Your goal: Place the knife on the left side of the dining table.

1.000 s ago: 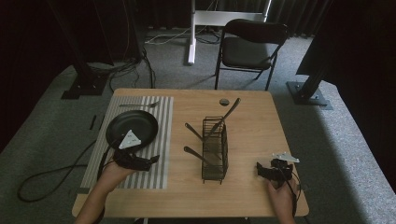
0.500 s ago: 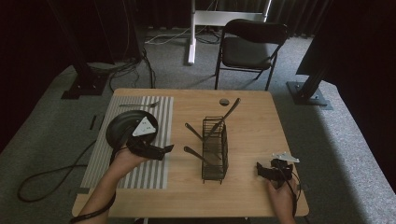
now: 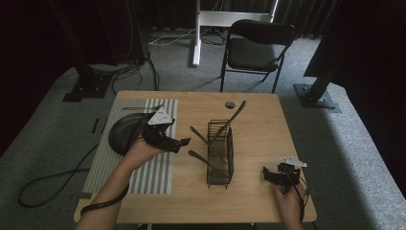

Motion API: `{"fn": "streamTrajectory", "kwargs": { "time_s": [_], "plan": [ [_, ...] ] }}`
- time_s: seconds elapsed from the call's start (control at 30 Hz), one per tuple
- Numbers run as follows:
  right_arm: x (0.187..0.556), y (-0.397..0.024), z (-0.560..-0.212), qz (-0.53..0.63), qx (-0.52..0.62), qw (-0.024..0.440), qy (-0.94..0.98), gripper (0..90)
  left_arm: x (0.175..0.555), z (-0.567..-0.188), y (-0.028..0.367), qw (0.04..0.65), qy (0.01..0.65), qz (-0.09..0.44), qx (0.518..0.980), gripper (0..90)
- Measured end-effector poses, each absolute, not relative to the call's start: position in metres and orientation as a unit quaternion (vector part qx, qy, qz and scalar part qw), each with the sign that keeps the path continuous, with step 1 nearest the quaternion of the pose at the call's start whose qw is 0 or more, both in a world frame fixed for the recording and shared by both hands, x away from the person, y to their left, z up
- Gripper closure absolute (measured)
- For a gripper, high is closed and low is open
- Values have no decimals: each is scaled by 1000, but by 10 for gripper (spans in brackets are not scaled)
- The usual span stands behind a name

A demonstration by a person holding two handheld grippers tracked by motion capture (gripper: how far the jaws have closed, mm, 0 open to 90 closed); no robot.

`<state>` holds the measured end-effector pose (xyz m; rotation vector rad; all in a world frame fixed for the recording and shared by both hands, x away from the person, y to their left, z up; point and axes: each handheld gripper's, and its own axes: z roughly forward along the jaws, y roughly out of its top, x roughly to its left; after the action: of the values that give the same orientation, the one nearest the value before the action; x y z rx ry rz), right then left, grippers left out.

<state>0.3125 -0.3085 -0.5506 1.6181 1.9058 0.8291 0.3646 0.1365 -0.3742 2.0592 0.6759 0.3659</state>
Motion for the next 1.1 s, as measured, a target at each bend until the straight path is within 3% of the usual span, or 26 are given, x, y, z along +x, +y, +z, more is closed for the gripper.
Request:
{"fn": "streamTrajectory", "kwargs": {
  "time_s": [0.37,0.6,0.8,1.1],
  "plan": [
    [312,-309,-551,305,595,251,700,119,374,-373,119,458,280,125,834,98],
    [312,-309,-551,305,595,251,700,119,377,-376,114,466,298,133,823,340],
    [312,-309,-551,305,595,251,700,119,380,-378,112,471,301,98,824,529],
    [312,-309,-551,305,595,251,700,120,384,-381,113,480,307,49,821,691]
  ]
}}
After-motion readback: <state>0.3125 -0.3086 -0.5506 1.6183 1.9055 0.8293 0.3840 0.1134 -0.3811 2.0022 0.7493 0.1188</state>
